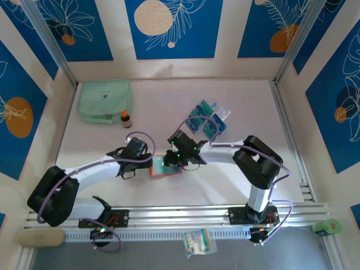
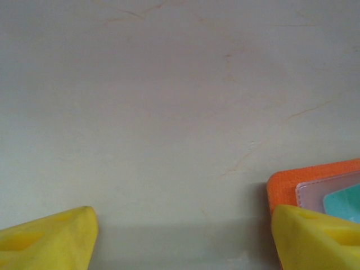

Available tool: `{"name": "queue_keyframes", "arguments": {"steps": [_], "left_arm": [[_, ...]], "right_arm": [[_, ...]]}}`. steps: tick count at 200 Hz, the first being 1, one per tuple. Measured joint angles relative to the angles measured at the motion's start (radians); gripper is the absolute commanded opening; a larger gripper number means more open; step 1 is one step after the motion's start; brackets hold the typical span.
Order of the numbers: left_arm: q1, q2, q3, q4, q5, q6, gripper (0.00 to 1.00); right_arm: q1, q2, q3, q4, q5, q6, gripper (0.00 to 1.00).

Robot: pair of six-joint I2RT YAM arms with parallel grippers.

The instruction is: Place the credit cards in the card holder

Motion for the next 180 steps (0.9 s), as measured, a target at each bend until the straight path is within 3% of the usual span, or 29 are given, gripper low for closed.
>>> {"name": "queue_keyframes", "arguments": {"steps": [180], "left_arm": [[0.002, 0.016, -0.024, 0.020, 0.000, -0.003, 0.81]], "right_arm": [[0.043, 0.073, 0.040, 0.029, -0.008, 0.053, 0.05]]}}
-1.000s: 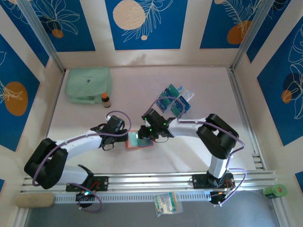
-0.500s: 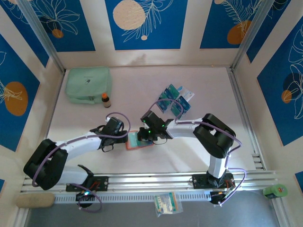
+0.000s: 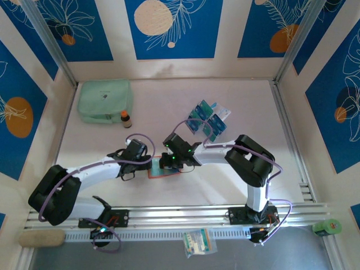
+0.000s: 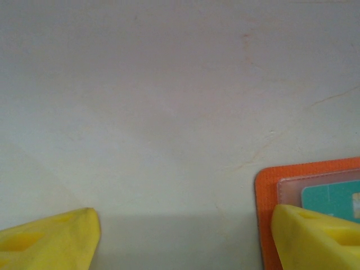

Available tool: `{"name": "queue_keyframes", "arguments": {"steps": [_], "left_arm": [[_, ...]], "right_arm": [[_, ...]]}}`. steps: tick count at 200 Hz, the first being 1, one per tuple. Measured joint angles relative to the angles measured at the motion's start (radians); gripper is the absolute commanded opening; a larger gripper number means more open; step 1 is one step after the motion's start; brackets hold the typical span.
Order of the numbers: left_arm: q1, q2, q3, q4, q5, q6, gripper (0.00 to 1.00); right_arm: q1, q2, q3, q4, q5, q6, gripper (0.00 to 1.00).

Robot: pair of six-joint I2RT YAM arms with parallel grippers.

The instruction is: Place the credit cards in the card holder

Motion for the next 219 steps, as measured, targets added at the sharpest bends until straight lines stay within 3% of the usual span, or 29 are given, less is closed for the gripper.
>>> {"name": "queue_keyframes", "arguments": {"steps": [65, 219], "left_arm": [[0.000, -0.089, 0.001, -0.008, 0.015, -0.039, 0.81], [0.003, -0.044, -0.049, 0.016, 0.007, -0.061, 0.81]], "right_arm": [[0.000, 0.000, 0.000, 0.000, 0.000, 0.008, 0.05], [-0.054, -0.019, 0.005, -0.026, -0.011, -0.001, 0.05]]}}
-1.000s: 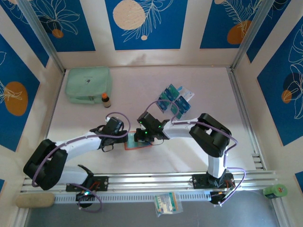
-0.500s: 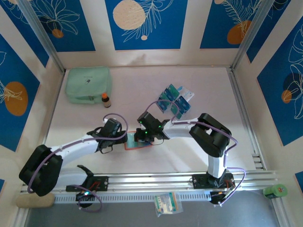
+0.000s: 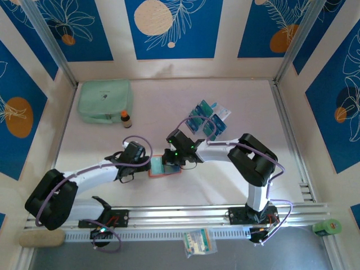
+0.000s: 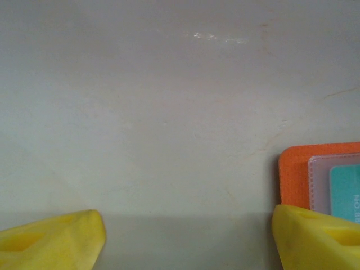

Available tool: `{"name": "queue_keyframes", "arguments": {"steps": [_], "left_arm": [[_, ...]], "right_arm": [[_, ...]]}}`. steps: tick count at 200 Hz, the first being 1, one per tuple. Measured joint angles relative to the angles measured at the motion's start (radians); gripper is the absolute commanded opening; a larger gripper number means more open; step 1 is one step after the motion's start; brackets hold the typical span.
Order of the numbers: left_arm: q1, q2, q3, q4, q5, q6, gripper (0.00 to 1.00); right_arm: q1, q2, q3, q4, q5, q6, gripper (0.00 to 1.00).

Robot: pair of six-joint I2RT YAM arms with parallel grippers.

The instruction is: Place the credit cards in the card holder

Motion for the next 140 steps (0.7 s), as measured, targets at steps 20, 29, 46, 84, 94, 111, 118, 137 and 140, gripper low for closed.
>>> {"name": "queue_keyframes", "arguments": {"steps": [20, 29, 46, 84, 94, 111, 118, 137, 140], "left_arm": [[0.000, 0.001, 0.001, 0.000, 0.000, 0.000, 0.81], [0.000, 0.001, 0.001, 0.000, 0.000, 0.000, 0.81], [0.000, 0.005, 0.003, 0.000, -0.002, 0.001, 0.81], [0.000, 0.012, 0.006, -0.001, -0.005, 0.001, 0.81], [0.000, 0.013, 0.006, -0.001, -0.008, 0.001, 0.81], [0.000, 0.014, 0.006, -0.001, -0.009, 0.001, 0.81], [0.000, 0.014, 0.006, -0.001, -0.010, 0.001, 0.81], [0.000, 0.014, 0.007, -0.001, -0.011, 0.001, 0.81], [0.000, 0.014, 0.007, -0.001, -0.011, 0.001, 0.81]], "right_arm": [[-0.004, 0.000, 0.001, 0.000, 0.000, -0.003, 0.05], [-0.005, 0.000, 0.002, 0.000, 0.000, -0.004, 0.05], [-0.005, 0.000, 0.004, 0.000, -0.001, -0.003, 0.05], [-0.003, 0.014, 0.028, 0.000, -0.012, -0.003, 0.05], [-0.002, 0.023, 0.036, 0.000, -0.019, -0.004, 0.05], [0.003, 0.042, 0.049, 0.000, -0.024, -0.003, 0.04], [0.006, 0.052, 0.053, 0.001, -0.026, -0.003, 0.04], [0.013, 0.070, 0.061, 0.005, -0.030, -0.003, 0.04], [0.013, 0.070, 0.062, 0.006, -0.031, -0.003, 0.04]]}}
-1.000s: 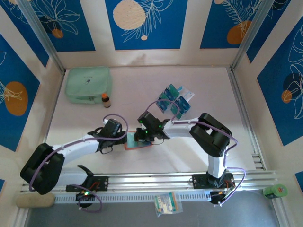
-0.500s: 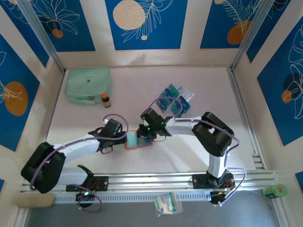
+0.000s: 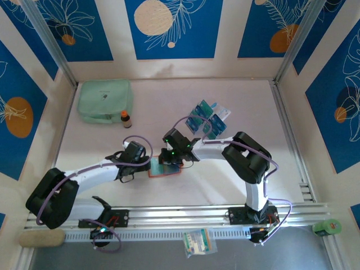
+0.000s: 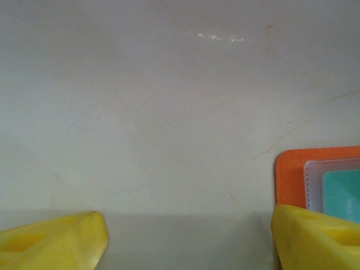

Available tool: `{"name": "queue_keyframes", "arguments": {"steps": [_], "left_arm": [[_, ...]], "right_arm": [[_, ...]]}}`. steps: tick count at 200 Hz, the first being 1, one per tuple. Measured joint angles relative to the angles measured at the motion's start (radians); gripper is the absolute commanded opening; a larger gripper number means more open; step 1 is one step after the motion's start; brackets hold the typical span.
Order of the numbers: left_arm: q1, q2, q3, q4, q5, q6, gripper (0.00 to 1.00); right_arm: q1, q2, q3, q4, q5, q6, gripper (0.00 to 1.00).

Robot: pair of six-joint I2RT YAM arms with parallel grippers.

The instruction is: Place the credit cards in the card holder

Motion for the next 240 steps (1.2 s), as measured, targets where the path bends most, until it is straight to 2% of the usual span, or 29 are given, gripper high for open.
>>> {"name": "queue_keyframes", "arguments": {"steps": [68, 129, 240], "left_arm": [[0.000, 0.005, 0.003, -0.001, -0.001, 0.000, 0.81], [0.000, 0.006, 0.003, -0.001, -0.001, 0.000, 0.81], [0.000, 0.007, 0.003, -0.001, -0.002, 0.003, 0.81]], "right_arm": [[0.003, -0.003, 0.004, 0.001, -0.006, 0.003, 0.04], [0.002, -0.080, -0.013, -0.006, 0.010, -0.006, 0.05], [0.008, -0.038, -0.044, -0.009, 0.008, -0.008, 0.04]]}}
